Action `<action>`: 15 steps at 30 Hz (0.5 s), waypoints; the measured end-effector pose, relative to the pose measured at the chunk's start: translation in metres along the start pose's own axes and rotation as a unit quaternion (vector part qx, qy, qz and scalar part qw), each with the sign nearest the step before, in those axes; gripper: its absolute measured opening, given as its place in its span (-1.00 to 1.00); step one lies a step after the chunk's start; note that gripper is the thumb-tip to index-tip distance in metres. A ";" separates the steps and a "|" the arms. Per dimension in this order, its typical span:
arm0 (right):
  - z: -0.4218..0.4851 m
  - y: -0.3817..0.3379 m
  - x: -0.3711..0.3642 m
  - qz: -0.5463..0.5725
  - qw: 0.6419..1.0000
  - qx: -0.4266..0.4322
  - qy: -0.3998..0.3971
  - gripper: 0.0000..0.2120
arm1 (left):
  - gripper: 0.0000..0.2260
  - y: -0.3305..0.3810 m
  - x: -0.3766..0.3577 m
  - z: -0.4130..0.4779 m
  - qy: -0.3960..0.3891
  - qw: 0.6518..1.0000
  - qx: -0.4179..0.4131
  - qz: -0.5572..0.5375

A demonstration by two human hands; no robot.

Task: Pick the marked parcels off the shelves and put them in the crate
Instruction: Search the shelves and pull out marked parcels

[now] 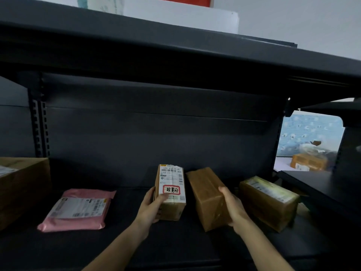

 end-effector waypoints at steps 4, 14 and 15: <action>0.004 -0.006 0.008 -0.052 0.998 -0.020 0.018 -0.45 | -0.42 -0.003 0.006 0.001 0.003 1.000 0.010 0.004; -0.010 -0.040 -0.031 -0.513 0.843 0.146 0.072 -0.21 | -0.43 0.003 0.007 -0.002 0.008 1.000 -0.003 0.001; -0.010 -0.038 -0.037 -0.538 0.832 0.116 0.065 -0.16 | -0.42 0.004 0.007 -0.002 0.007 1.000 -0.008 0.001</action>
Point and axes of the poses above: each hand's wrist, its own z-axis towards the middle knuckle, its own x-axis out of the back of the hand, y = z × x, the point moved 5 cm from there along z, towards the middle knuckle, and after that the axes turned 14 degrees about z, right-handed, at the moved point
